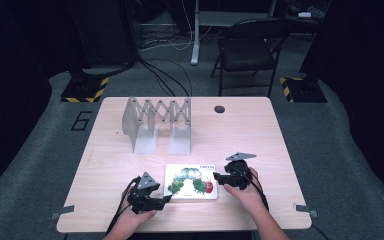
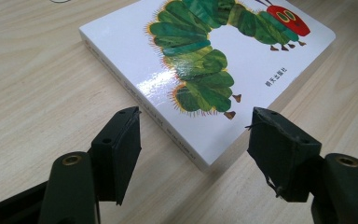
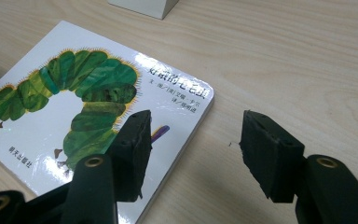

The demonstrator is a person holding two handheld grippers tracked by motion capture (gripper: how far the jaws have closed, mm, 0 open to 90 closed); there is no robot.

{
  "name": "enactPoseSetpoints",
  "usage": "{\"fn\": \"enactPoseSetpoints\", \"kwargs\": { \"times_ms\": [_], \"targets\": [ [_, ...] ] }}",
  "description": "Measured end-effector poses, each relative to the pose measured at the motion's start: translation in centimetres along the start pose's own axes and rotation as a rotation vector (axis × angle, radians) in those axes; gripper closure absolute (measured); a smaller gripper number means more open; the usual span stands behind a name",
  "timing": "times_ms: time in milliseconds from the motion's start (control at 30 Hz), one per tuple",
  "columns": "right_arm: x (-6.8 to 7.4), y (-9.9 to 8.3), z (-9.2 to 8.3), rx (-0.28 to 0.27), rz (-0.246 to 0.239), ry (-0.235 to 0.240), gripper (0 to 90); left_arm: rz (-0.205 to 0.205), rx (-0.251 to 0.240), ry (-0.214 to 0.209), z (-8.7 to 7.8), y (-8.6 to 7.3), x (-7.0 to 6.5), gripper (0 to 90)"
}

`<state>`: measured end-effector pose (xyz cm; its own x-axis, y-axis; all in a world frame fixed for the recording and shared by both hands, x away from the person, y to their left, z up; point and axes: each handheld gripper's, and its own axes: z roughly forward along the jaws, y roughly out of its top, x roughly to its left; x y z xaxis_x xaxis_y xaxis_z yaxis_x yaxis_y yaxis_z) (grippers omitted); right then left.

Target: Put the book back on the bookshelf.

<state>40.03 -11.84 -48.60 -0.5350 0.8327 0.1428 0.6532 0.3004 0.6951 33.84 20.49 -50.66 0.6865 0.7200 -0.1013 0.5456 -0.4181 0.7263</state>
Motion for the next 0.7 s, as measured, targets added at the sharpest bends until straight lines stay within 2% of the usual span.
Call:
{"fn": "enactPoseSetpoints", "kwargs": {
  "times_ms": [33, 167, 200, 367, 500, 567, 667, 700],
  "targets": [
    [-0.1, 0.1, 0.3, 0.007, 0.008, 0.0, 41.8, 0.002, -0.014, 0.002, 0.3, 0.1, 0.0, 34.3],
    [-0.3, 0.3, 0.9, 0.014, 0.018, 0.008, 41.6, -0.015, -0.008, -0.007, 0.7, 0.2, 0.0, 33.6],
    [-0.3, 0.4, 1.2, 0.02, 0.038, 0.014, 41.6, -0.005, -0.005, 0.0, 0.9, 0.2, 0.0, 33.1],
    [-0.2, 0.6, 2.2, 0.037, 0.039, 0.034, 41.6, -0.018, 0.007, -0.014, 1.4, -0.1, 0.0, 32.6],
    [-0.2, 0.7, 2.7, 0.043, 0.043, 0.046, 41.2, -0.011, 0.016, -0.019, 1.5, -0.1, 0.0, 31.6],
    [-0.1, 0.9, 3.1, 0.054, 0.07, 0.067, 40.9, -0.02, 0.017, -0.02, 1.7, -0.2, -0.1, 31.1],
    [-0.2, 1.0, 3.4, 0.045, 0.067, 0.062, 40.9, -0.014, 0.019, -0.021, 1.7, -0.2, 0.0, 30.8],
    [-0.3, 1.1, 3.4, 0.048, 0.082, 0.061, 40.6, -0.011, 0.018, -0.021, 1.7, -0.2, -0.1, 30.8]
  ]
}}
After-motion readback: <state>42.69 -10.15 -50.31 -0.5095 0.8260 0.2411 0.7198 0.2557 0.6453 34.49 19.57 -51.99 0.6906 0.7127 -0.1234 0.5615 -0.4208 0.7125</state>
